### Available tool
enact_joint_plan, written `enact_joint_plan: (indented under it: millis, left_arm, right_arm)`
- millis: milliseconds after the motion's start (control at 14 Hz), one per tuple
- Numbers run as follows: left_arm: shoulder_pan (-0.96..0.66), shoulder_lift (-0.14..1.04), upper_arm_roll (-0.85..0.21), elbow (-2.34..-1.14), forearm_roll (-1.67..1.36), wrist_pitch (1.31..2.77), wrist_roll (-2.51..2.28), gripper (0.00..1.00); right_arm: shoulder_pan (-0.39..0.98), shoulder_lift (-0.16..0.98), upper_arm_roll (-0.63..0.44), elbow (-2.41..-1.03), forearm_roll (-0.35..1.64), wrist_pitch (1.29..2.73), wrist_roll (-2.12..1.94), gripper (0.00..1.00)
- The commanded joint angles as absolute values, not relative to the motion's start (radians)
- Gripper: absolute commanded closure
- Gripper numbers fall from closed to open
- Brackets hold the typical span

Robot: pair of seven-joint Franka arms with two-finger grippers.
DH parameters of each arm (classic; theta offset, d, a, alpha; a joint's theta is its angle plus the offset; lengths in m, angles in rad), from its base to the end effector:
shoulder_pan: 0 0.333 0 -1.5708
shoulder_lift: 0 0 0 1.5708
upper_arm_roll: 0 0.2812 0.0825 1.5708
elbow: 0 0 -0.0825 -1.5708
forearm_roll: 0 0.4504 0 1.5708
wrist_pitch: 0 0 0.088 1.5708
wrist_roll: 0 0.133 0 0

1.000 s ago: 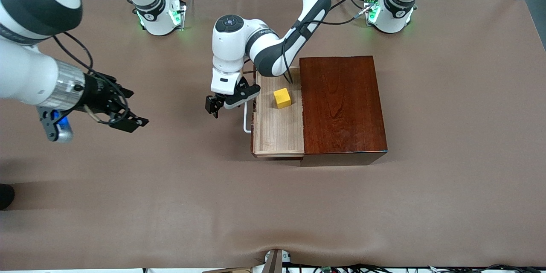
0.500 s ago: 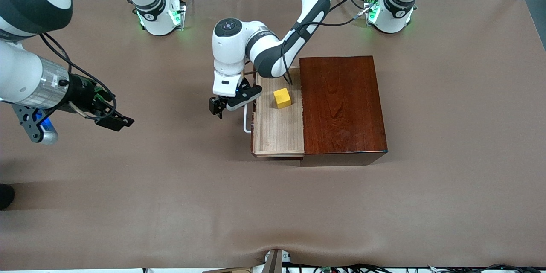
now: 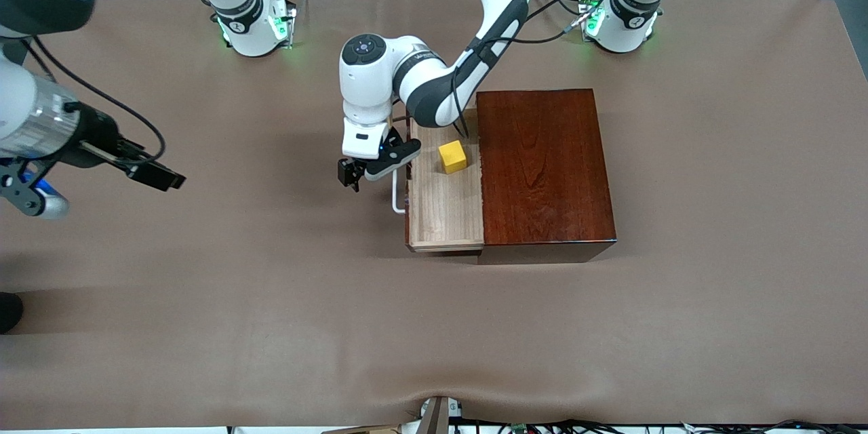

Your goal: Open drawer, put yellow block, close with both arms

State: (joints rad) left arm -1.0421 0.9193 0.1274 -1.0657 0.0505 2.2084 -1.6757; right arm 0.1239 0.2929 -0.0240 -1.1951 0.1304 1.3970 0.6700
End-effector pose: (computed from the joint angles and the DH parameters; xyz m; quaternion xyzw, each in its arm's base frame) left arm 0.4869 -0.6784 0.2261 0.9353 0.3277 0.0977 0.0912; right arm 0.6721 0.0887 0.5586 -0.9593 0.2720 0.0650 0.0396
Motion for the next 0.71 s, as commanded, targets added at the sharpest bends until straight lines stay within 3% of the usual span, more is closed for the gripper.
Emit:
enact_joint_plan:
  millis: [0, 643]
  left_arm:
    - [-1.009, 0.917, 0.141, -1.062, 0.051, 2.086, -1.634, 0.00]
    - [-0.977, 0.901, 0.140, -1.063, 0.048, 1.942, -1.600, 0.00]
  right_arm:
    - [0.052, 0.258, -0.006, -1.203, 0.118, 1.371, 0.486, 0.00]
    - [0.003, 0.166, -0.003, -1.241, -0.012, 1.289, 0.022, 0.00]
